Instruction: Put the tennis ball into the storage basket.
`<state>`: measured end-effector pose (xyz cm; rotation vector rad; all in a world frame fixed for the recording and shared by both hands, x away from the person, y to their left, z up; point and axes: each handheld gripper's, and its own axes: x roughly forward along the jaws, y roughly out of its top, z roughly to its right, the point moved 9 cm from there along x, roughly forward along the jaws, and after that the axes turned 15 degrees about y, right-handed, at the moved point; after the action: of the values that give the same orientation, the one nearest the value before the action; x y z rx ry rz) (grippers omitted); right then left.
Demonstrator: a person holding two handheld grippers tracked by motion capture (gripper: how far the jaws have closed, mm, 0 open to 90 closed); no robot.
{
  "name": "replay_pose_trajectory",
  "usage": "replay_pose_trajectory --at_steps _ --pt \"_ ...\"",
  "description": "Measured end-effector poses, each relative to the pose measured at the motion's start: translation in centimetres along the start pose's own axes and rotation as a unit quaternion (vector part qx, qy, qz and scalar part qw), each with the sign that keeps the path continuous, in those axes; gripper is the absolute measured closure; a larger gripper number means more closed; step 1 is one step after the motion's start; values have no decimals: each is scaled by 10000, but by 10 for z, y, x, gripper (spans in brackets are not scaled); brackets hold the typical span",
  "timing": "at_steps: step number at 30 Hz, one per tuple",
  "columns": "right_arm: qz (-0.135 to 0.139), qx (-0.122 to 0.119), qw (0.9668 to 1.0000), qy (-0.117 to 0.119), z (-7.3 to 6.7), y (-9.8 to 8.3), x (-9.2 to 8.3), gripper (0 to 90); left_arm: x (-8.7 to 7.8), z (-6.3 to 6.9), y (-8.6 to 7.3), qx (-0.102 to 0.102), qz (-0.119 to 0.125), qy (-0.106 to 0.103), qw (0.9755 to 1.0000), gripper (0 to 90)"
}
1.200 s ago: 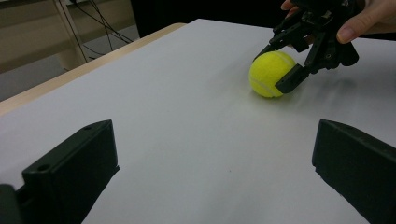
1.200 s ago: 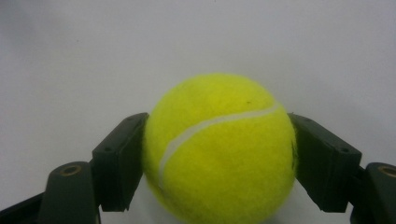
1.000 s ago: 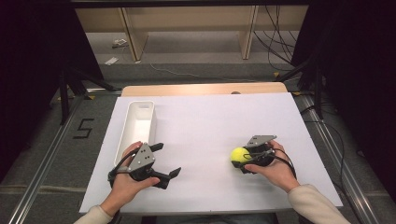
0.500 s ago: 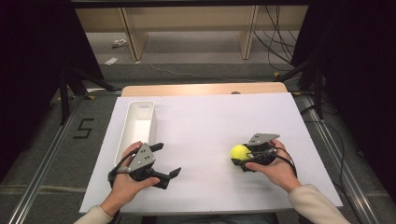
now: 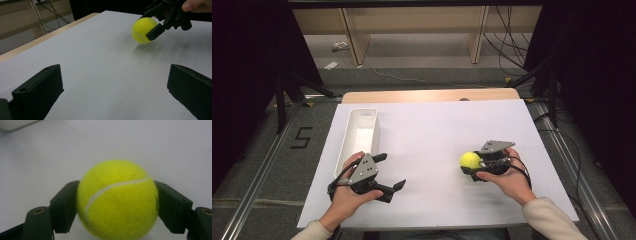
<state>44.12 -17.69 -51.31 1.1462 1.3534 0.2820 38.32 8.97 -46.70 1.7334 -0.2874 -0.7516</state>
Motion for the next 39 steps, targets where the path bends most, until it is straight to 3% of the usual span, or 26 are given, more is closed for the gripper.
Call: replay_pose_trajectory --at_steps 39 --pt "354 -31 9993 -62 0 16 -8 260 0 2 1 7 10 -22 10000 0"
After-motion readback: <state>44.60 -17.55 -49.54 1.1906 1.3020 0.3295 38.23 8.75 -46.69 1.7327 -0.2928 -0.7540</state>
